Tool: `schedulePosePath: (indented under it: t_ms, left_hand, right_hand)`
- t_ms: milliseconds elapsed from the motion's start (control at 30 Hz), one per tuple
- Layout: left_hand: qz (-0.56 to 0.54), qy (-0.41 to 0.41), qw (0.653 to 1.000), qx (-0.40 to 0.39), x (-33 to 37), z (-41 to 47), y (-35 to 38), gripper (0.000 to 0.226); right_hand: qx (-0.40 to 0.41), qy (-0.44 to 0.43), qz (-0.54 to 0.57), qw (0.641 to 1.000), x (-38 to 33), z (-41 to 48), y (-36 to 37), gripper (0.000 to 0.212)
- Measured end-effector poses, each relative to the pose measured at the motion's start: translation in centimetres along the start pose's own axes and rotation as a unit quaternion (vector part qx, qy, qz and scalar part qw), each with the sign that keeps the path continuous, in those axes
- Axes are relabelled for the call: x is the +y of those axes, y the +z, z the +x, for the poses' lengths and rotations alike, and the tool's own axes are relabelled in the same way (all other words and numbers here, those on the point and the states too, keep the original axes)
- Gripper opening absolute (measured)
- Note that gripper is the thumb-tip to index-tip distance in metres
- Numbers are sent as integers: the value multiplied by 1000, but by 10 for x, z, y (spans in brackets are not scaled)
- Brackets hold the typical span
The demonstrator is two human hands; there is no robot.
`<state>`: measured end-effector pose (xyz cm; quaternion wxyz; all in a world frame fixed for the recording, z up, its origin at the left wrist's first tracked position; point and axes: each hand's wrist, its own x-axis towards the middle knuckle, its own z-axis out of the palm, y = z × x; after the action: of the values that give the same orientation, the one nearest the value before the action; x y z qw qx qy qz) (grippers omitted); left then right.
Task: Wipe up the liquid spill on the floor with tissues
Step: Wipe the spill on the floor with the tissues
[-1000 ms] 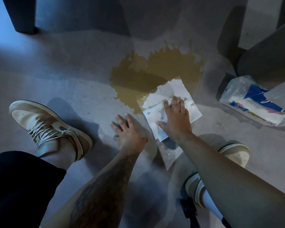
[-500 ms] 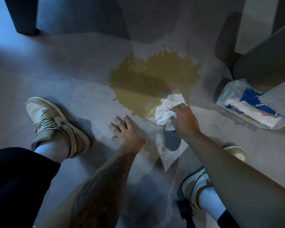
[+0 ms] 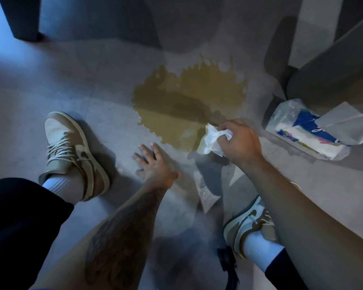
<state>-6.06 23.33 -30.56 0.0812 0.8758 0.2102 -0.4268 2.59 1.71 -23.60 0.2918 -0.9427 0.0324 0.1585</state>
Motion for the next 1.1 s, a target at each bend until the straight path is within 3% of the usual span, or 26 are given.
schedulePosePath:
  t_ms: [200, 333, 500, 667, 767, 967, 1033, 1100]
  left_hand:
    - [-1, 3, 1000, -1, -1, 0, -1, 137]
    - [0, -1, 1000, -8, 0, -1, -2, 138]
    - [-10, 5, 1000, -13, 1, -1, -3, 136]
    - [-7, 2, 1000, -15, 1, 0, -1, 137]
    - [-8, 1, 1000, -15, 1, 1, 0, 137]
    - [-6, -4, 1000, -14, 1, 1, 0, 138]
    - [-9, -2, 1000, -15, 0, 0, 0, 138]
    - [-17, 2, 1000, -15, 0, 0, -1, 138]
  right_hand:
    - [81, -51, 22, 995, -7, 12, 18, 31]
    - [-66, -49, -110, 991, -4, 18, 42, 52]
    - [-32, -88, -141, 985, 2, 17, 59, 55]
    - [-116, -86, -230, 962, 9, 16, 75, 64]
    - [-138, -111, -241, 954, 10, 15, 76, 55]
    - [-133, -53, -96, 985, 1, 17, 63, 29]
    - [-103, -10, 16, 995, -7, 15, 57, 24]
    - [-80, 53, 183, 978, -18, 13, 48, 20]
